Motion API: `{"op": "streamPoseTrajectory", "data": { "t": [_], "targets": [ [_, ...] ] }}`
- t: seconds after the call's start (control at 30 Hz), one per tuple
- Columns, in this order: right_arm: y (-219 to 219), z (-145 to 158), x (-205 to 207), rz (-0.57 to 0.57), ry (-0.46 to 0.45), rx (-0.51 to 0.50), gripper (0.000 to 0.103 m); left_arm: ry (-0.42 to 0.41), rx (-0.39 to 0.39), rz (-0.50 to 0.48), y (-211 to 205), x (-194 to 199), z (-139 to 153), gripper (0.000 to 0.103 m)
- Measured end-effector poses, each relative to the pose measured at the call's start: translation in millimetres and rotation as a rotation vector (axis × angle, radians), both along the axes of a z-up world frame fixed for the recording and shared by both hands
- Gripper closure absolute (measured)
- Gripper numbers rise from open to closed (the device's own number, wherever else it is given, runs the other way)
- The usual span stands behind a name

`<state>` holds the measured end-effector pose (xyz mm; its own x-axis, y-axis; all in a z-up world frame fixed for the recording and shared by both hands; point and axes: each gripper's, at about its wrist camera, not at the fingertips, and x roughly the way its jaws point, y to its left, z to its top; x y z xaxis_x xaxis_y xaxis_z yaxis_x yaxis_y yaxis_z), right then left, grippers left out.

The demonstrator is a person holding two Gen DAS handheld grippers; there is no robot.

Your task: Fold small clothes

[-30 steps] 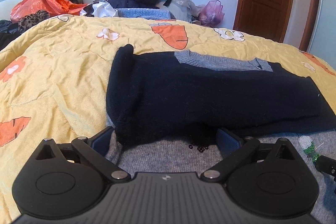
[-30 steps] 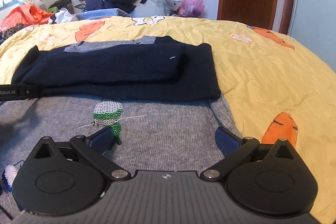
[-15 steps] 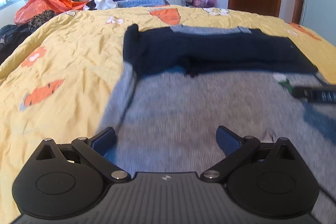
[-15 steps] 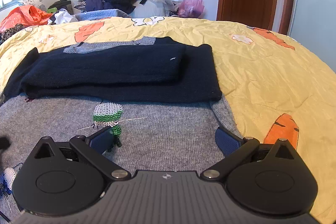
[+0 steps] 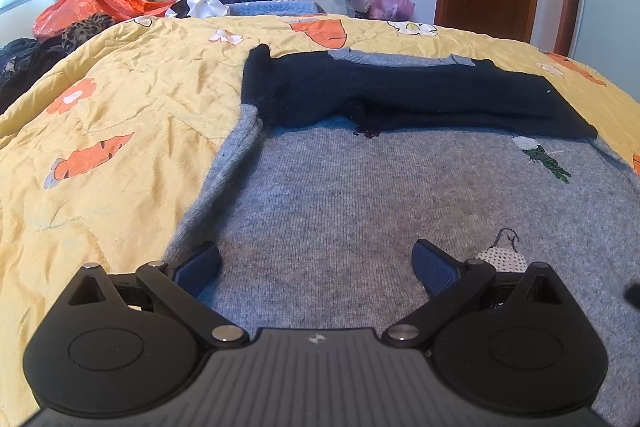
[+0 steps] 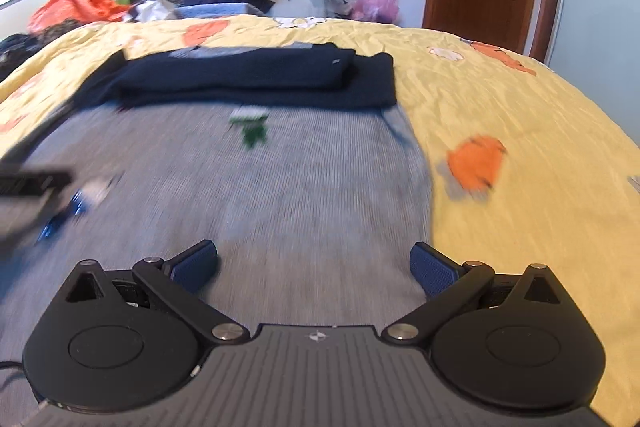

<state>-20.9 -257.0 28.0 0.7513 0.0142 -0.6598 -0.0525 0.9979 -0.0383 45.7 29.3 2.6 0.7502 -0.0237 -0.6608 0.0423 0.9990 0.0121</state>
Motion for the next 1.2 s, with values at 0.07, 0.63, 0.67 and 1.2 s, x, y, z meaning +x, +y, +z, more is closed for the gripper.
{"op": "streamPoseTrajectory", "data": {
  "t": [0.07, 0.63, 0.67, 1.2],
  "targets": [
    [-3, 1, -19, 0.006, 0.000, 0.011, 0.000, 0.001, 0.002, 0.001, 0, 0, 0, 0.000],
    [-3, -1, -28, 0.007, -0.011, 0.014, 0.000, 0.044, 0.010, 0.003, 5, -66, 6, 0.000],
    [-4, -1, -29, 0.008, -0.010, 0.016, 0.000, 0.045, 0.009, -0.002, 6, -71, 6, 0.000],
    [-66, 36, -136, 0.100, 0.118, 0.337, 0.001, 0.081, -0.159, 0.006, 81, -189, 14, 0.000]
  ]
}}
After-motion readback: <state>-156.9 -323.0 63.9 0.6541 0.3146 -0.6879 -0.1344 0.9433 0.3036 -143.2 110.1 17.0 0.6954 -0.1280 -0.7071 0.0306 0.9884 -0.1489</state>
